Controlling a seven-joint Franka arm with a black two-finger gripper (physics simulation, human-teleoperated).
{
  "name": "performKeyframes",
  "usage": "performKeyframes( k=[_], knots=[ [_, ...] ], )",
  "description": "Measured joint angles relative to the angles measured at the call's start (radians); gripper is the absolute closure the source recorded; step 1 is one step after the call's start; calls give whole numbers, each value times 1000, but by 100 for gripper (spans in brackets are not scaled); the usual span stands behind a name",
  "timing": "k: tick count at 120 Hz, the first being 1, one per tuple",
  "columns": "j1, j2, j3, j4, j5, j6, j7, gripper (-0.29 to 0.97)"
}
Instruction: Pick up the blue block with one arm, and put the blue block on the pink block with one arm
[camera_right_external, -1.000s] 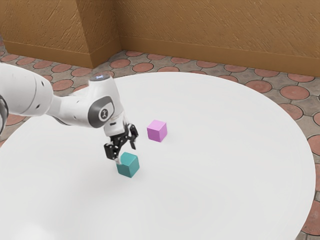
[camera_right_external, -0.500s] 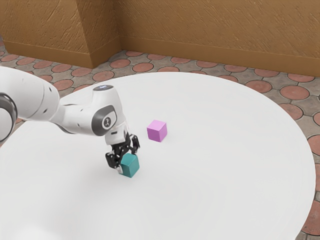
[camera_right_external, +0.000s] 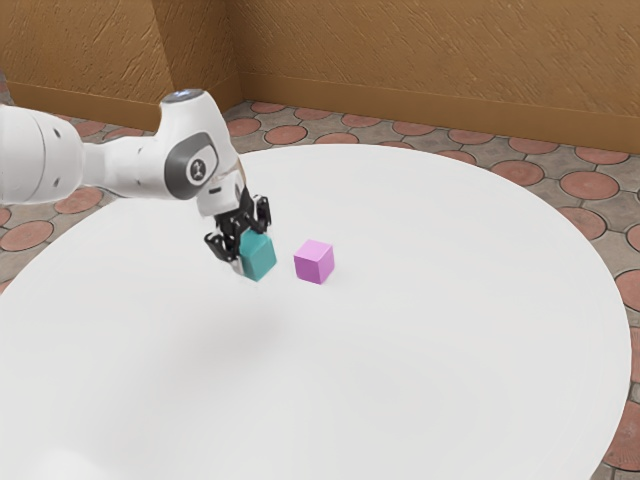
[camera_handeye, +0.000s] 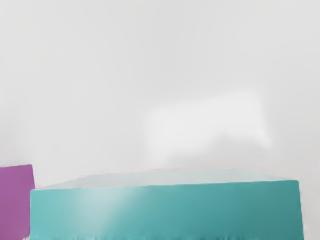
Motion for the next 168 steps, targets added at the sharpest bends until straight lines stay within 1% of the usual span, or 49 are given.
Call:
performKeyframes(
  k=[21, 41, 67, 87, 113, 129, 145, 158, 168],
  knots=[
    [1, 114, 28, 182, 7, -65, 5, 35],
    [-2, 256, 36, 374, 9, -109, 15, 35],
    [-11, 352, 23, 534, 3, -137, 26, 35],
    [-29, 424, 19, 621, -48, -145, 24, 36],
    [-32, 563, 19, 795, -97, -148, 17, 36],
    [-41, 612, 20, 845, -106, -149, 14, 36],
    [-48, 609, 27, 851, -129, -181, 8, 36],
    [-55, 608, 30, 854, -136, -211, 2, 36],
    [-63, 614, 39, 885, -138, -224, -1, 36]
  ],
)
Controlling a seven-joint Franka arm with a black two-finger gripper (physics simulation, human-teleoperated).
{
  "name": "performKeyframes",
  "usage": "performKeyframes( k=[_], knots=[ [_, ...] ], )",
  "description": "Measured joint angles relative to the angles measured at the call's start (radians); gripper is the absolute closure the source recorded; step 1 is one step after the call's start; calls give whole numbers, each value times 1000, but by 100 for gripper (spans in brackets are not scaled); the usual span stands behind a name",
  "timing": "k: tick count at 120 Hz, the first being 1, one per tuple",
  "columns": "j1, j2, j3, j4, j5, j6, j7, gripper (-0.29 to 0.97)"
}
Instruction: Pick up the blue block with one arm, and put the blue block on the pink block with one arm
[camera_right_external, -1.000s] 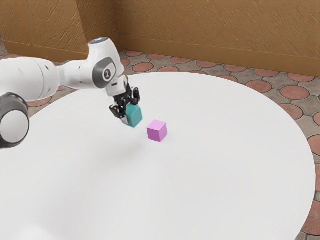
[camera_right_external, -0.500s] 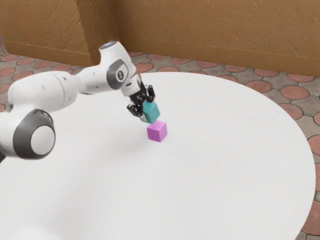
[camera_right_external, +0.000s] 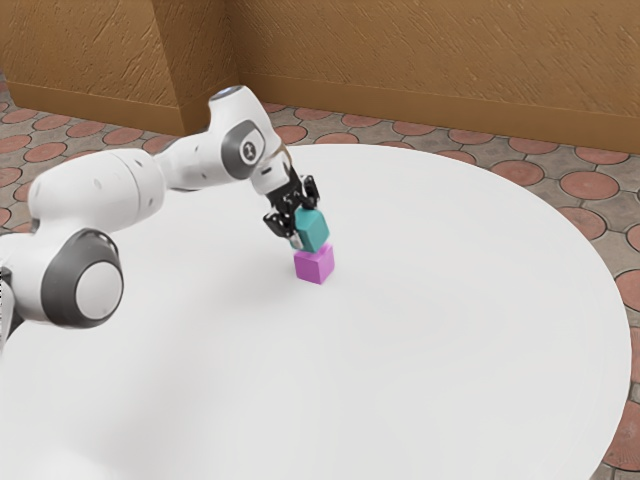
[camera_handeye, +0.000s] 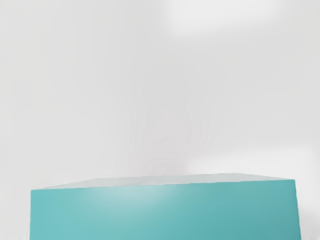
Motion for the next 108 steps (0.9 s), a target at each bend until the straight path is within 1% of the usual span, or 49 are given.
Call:
performKeyframes(
  k=[8, 13, 26, 44, 50, 60, 64, 67, 74, 79, 85, 88, 92, 97, 108],
  knots=[
    [-4, 3, 13, 12, -1, -7, -2, 34],
    [-7, 8, 17, 15, -1, -12, -4, 28],
    [-9, 12, 19, 17, 0, -22, -8, 18],
    [-9, 10, 19, 18, 0, -30, -12, 9],
    [-9, -4, 17, 15, -1, -32, -13, 7],
    [-1, -65, 21, -17, 0, -34, -14, 5],
    [2, -129, 21, -68, 14, -35, -15, 4],
    [3, -201, 21, -130, 25, -36, -16, 4],
    [7, -471, 21, -382, 46, -53, -29, 3],
    [6, -677, 19, -532, 81, -100, -54, 2],
    [-1, -876, 16, -643, 128, -182, -98, 2],
    [-3, -946, 13, -674, 154, -226, -125, 2],
    [-6, -995, 5, -694, 181, -276, -160, 1],
    [-18, -1019, 2, -706, 196, -328, -200, 1],
    [-23, -1014, 0, -698, 216, -411, -281, 1]
  ],
)
